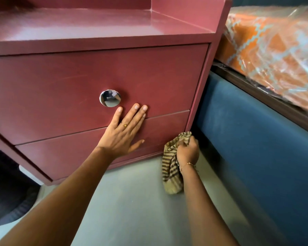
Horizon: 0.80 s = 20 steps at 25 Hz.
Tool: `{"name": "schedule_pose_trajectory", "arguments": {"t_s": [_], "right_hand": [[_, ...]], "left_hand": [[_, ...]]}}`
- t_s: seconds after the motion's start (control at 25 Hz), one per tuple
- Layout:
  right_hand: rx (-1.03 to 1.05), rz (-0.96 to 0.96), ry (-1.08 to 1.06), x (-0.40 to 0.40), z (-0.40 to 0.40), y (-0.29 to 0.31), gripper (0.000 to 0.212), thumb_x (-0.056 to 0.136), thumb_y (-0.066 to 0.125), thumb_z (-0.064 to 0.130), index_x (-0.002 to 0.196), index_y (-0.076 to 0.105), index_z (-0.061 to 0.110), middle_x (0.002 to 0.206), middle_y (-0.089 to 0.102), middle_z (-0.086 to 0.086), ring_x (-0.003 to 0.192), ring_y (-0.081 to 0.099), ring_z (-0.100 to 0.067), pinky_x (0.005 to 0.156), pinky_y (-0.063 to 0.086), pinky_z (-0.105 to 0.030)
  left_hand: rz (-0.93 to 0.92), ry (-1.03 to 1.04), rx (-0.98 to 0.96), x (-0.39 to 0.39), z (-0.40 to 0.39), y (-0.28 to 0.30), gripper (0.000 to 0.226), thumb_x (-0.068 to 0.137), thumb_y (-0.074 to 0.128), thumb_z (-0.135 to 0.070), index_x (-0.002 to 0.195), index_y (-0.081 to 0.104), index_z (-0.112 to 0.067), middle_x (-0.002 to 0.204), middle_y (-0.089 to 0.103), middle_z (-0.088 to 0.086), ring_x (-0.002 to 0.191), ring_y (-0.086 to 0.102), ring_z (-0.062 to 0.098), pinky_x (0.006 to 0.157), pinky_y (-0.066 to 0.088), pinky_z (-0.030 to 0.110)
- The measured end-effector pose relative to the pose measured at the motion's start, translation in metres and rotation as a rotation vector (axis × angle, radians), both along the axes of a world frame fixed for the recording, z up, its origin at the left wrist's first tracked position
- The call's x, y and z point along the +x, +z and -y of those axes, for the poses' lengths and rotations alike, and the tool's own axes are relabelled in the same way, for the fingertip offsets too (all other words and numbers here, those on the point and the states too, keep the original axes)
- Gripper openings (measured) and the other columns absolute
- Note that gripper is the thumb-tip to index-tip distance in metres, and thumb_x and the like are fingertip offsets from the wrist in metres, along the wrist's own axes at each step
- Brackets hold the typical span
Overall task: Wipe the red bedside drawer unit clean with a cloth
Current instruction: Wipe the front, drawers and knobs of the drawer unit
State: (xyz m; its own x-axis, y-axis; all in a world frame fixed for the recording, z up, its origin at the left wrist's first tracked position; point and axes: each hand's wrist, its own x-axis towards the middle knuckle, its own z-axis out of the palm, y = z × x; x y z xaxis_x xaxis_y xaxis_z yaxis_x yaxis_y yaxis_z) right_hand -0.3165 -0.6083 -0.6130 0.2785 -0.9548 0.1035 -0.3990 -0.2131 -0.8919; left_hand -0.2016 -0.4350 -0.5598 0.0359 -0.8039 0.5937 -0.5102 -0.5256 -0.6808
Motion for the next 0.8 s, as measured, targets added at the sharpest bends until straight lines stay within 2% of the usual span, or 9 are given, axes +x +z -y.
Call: {"name": "schedule_pose_trajectory", "arguments": {"t_s": [0.08,0.16,0.24,0.32,0.4,0.48,0.64,0.72,0.8], "right_hand": [[-0.226,0.205,-0.172,0.004,0.0,0.024,0.017,0.079,0.058,0.009,0.087,0.057,-0.006,0.098,0.058,-0.026,0.087,0.055,-0.04,0.071,0.037,-0.039],[-0.349,0.298,-0.252,0.017,-0.003,0.045,0.016,0.077,0.06,0.008,0.083,0.056,-0.005,0.095,0.058,-0.026,0.082,0.053,-0.038,0.07,0.033,-0.039],[-0.304,0.309,-0.284,0.028,-0.003,0.04,0.013,0.078,0.061,0.006,0.081,0.054,-0.005,0.095,0.058,-0.025,0.082,0.054,-0.038,0.068,0.037,-0.04],[-0.189,0.269,-0.264,0.026,-0.002,0.007,0.012,0.079,0.061,0.003,0.082,0.054,-0.006,0.096,0.059,-0.026,0.085,0.055,-0.039,0.07,0.043,-0.043],[-0.037,0.162,-0.141,0.012,-0.002,-0.027,0.015,0.081,0.061,0.003,0.088,0.055,-0.01,0.1,0.06,-0.027,0.092,0.057,-0.04,0.075,0.044,-0.042],[0.035,0.119,-0.057,0.002,0.007,-0.032,0.017,0.083,0.06,0.005,0.092,0.056,-0.01,0.102,0.061,-0.027,0.096,0.057,-0.039,0.078,0.042,-0.038],[-0.2,0.327,-0.219,0.018,0.027,0.018,0.013,0.083,0.056,0.003,0.084,0.054,-0.01,0.095,0.061,-0.029,0.088,0.056,-0.041,0.074,0.039,-0.04],[-0.315,0.278,-0.267,0.024,0.02,0.021,0.015,0.083,0.057,0.004,0.081,0.051,-0.01,0.095,0.058,-0.031,0.084,0.053,-0.041,0.073,0.033,-0.041],[-0.282,0.221,-0.235,0.024,0.009,0.0,0.015,0.083,0.057,0.004,0.082,0.05,-0.009,0.098,0.054,-0.032,0.086,0.052,-0.043,0.074,0.032,-0.042]], "left_hand": [[0.01,-0.009,-0.011,0.001,0.001,-0.001,0.083,0.089,0.029,-0.055,0.147,0.011,0.002,0.156,-0.009,0.016,0.144,-0.007,0.03,0.115,-0.008,0.052],[0.019,-0.021,-0.023,0.002,0.002,-0.001,0.083,0.09,0.031,-0.056,0.147,0.013,0.001,0.156,-0.008,0.015,0.144,-0.005,0.029,0.115,-0.006,0.052],[0.024,-0.033,-0.031,0.003,0.002,-0.002,0.083,0.09,0.031,-0.056,0.147,0.014,0.001,0.156,-0.007,0.014,0.144,-0.004,0.029,0.115,-0.006,0.051],[0.029,-0.051,-0.036,0.004,0.003,-0.002,0.083,0.09,0.032,-0.057,0.146,0.015,0.001,0.157,-0.006,0.014,0.144,-0.003,0.028,0.115,-0.004,0.051],[0.026,-0.062,-0.048,0.005,0.002,-0.003,0.082,0.09,0.033,-0.056,0.146,0.017,0.001,0.157,-0.005,0.013,0.145,-0.001,0.028,0.115,-0.004,0.051],[0.031,-0.074,-0.067,0.005,0.003,-0.005,0.082,0.089,0.034,-0.056,0.146,0.018,0.001,0.157,-0.003,0.012,0.145,0.0,0.027,0.115,-0.004,0.051],[0.025,-0.089,-0.08,0.005,0.004,-0.004,0.082,0.089,0.036,-0.056,0.146,0.02,0.0,0.157,0.004,0.012,0.145,0.001,0.026,0.116,-0.004,0.05],[0.025,-0.082,-0.085,0.005,0.004,-0.006,0.081,0.089,0.035,-0.057,0.146,0.02,0.0,0.156,0.007,0.012,0.145,0.001,0.026,0.116,-0.004,0.049],[0.035,-0.072,-0.091,0.005,0.004,-0.007,0.081,0.089,0.035,-0.057,0.146,0.021,0.0,0.157,0.003,0.011,0.145,0.003,0.026,0.116,-0.003,0.049]]}}
